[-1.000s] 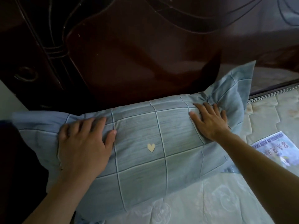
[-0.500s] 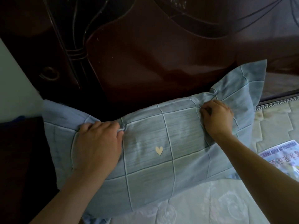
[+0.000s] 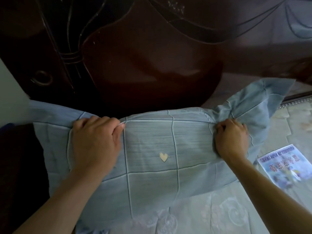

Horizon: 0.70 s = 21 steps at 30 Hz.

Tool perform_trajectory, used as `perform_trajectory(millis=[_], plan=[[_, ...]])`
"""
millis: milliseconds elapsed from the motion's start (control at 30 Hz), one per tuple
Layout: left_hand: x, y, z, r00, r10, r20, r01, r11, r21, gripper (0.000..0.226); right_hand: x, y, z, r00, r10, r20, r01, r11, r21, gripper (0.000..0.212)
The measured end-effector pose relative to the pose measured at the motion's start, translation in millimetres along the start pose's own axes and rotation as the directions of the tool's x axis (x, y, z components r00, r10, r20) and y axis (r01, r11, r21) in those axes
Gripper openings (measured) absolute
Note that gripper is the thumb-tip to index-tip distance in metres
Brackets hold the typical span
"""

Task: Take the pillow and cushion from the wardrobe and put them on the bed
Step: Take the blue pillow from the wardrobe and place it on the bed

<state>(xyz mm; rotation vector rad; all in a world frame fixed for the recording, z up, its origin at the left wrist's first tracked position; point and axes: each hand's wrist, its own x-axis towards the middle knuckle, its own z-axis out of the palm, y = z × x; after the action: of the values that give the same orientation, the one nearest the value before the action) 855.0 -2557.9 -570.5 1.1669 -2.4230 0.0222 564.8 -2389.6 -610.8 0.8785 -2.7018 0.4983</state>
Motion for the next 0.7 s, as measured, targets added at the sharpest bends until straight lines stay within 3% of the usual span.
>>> perform_trajectory(millis=[100,233,400,500,700], plan=[[-4,-7,7,1.000,-0.022,0.001,0.022,1.000,-0.004,0.025,2,-4,2,1.000,0.006,0.019,-0.008,0.997,0.070,0.018],[-6,-17,11,0.998,-0.066,0.014,0.066,0.998,-0.018,0.026,22,-31,2,0.981,-0.069,0.182,0.026,0.974,0.225,0.024],[-16,-23,18,0.999,0.031,-0.017,-0.031,1.000,0.001,0.043,20,-37,10,0.934,-0.048,0.354,0.027,0.998,0.064,0.052],[-22,-27,31,0.998,0.033,0.051,-0.034,0.999,0.021,0.045,14,-27,20,0.891,-0.018,0.454,-0.004,0.999,0.048,0.057],[-20,-23,33,0.992,0.019,0.122,-0.019,1.000,-0.005,0.042,14,-28,15,0.860,-0.013,0.511,-0.016,0.998,0.053,0.061]])
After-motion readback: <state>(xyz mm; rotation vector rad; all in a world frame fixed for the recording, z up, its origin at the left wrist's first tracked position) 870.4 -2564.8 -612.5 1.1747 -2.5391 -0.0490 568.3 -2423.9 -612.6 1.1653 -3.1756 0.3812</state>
